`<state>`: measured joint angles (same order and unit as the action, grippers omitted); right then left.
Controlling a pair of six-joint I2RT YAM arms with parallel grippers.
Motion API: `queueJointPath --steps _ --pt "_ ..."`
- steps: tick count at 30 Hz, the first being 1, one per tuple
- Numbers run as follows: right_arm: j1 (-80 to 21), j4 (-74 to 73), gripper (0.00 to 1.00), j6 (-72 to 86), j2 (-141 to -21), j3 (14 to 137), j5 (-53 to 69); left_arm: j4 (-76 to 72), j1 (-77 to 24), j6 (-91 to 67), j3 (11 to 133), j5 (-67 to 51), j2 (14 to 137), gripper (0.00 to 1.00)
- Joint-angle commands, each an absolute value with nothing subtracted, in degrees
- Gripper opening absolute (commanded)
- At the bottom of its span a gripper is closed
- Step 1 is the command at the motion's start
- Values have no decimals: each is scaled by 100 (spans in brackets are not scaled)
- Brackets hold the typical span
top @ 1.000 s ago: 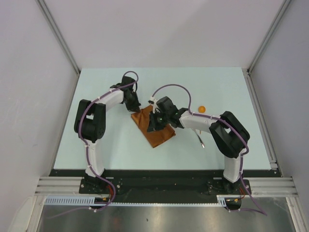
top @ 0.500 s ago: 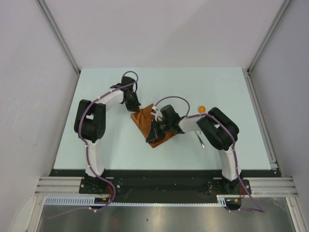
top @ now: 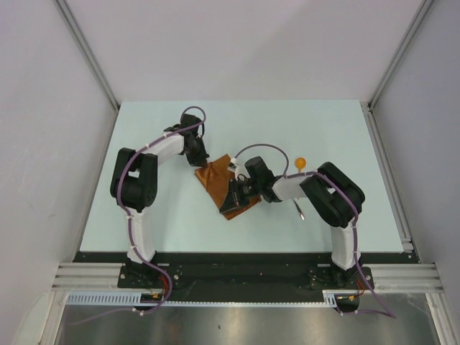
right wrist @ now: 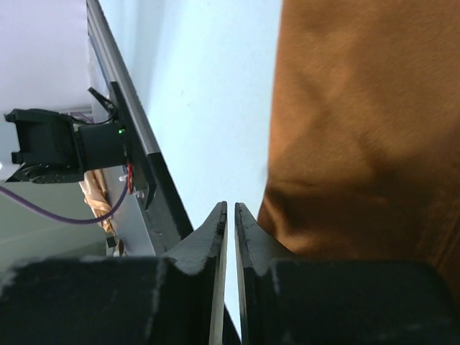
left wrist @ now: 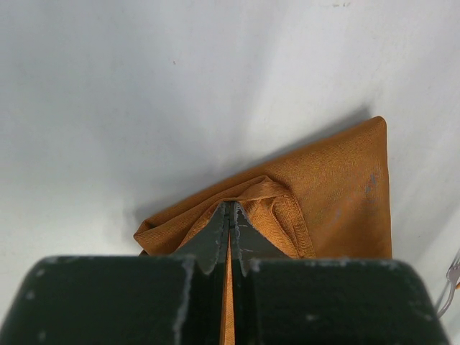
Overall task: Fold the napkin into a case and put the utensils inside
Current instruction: Fold the 2/3-rectangle-folded napkin at the center of the board.
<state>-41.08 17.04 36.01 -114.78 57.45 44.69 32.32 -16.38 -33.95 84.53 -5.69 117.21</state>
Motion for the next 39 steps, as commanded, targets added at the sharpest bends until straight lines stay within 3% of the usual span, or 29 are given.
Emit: queueJointPath --steps 1,10,16,19,22,23,25,26,28,32,39 --pt "-4078 1784 13 3551 -11066 5511 4544 3270 -1643 -3296 8552 -536 11355 2" --pt "-4061 2119 12 3516 -11381 4957 4482 3278 -1661 -3287 8569 -580 11347 2" --pt "-4043 1523 13 3437 -10794 5176 4368 3480 -1687 -3173 8762 -431 11136 8" --pt "-3964 882 20 3270 -10232 5317 4097 3559 -1740 -3076 8789 -273 10873 23" --pt "-3762 -170 34 2875 -9696 5615 3535 3638 -1828 -2971 8780 -141 10592 35" --pt "-3605 -419 43 2770 -9468 5755 3359 3656 -1854 -2945 8772 -141 10530 39" --pt "-3464 -1129 54 2418 -9308 5932 2736 3639 -1977 -2936 8719 -271 10372 41" --pt "-3402 -1343 66 2295 -9247 6072 2490 3604 -2021 -2953 8701 -351 10336 42" --pt "-3147 -1713 75 2057 -9272 6178 2075 3569 -2232 -3006 8605 -526 10292 41" --pt "-2760 -1899 77 1942 -9544 6293 2144 3200 -2759 -3243 8218 -878 10301 31" --pt "-2654 -1390 73 2012 -9967 5942 2636 2707 -3558 -3498 7253 -914 10257 24"
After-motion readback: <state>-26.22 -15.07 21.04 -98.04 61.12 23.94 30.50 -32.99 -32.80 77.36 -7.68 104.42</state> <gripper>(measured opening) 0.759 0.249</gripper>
